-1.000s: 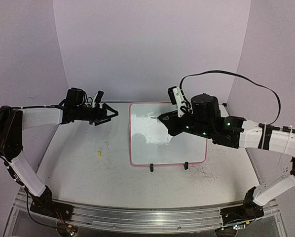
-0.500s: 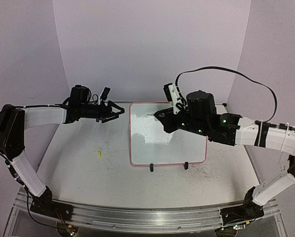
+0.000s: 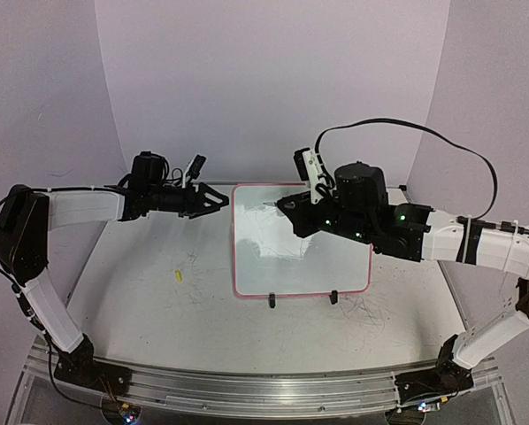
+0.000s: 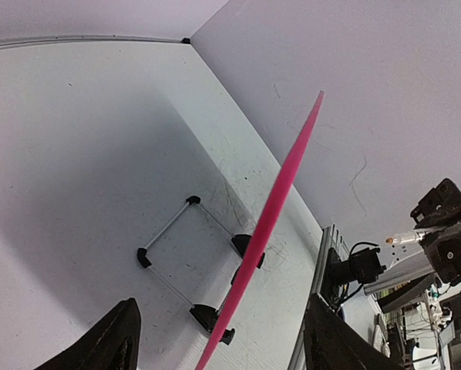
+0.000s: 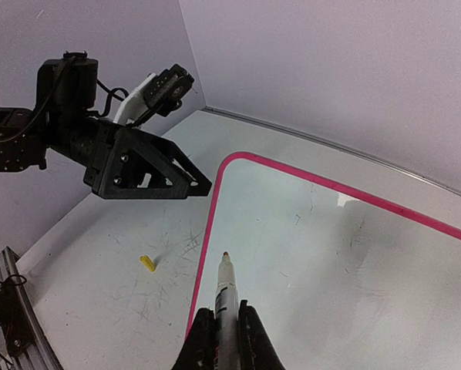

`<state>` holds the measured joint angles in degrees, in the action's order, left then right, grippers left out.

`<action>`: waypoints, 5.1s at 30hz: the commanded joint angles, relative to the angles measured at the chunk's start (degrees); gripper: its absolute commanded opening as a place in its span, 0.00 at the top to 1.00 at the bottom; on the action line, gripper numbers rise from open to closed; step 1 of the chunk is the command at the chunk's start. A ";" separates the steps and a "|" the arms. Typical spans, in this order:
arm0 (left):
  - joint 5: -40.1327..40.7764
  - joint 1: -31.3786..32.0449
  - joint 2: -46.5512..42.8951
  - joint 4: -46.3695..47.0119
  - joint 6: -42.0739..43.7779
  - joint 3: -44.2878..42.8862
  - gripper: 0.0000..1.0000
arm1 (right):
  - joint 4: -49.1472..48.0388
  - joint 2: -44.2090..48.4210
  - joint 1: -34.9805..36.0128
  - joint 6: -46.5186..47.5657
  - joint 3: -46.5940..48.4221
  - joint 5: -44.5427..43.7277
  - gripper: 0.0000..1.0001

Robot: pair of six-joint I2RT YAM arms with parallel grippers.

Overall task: Write a sentence on the whiteboard
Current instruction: Hold the whiteboard at the center of the board, then write a sentence at the center of the board.

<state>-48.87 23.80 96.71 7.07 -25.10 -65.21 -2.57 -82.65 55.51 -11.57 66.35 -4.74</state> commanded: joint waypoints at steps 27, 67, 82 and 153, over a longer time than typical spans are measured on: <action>-4.74 4.20 4.32 5.47 1.99 -1.21 0.62 | -2.09 -1.67 1.90 1.70 2.08 1.12 1.00; -4.36 4.35 5.37 6.99 6.45 -0.44 0.96 | -4.29 -1.83 4.36 1.92 -0.25 1.14 1.00; -0.17 6.08 3.99 7.79 10.78 2.23 1.00 | -4.30 -4.87 6.31 0.61 1.50 1.04 1.00; 0.35 6.52 2.54 8.15 10.78 2.75 1.00 | -10.62 -13.14 6.85 -2.56 0.47 -17.44 1.00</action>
<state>-52.25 29.85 101.08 14.63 -15.03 -62.52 -11.09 -94.85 62.69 -13.57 64.60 -20.66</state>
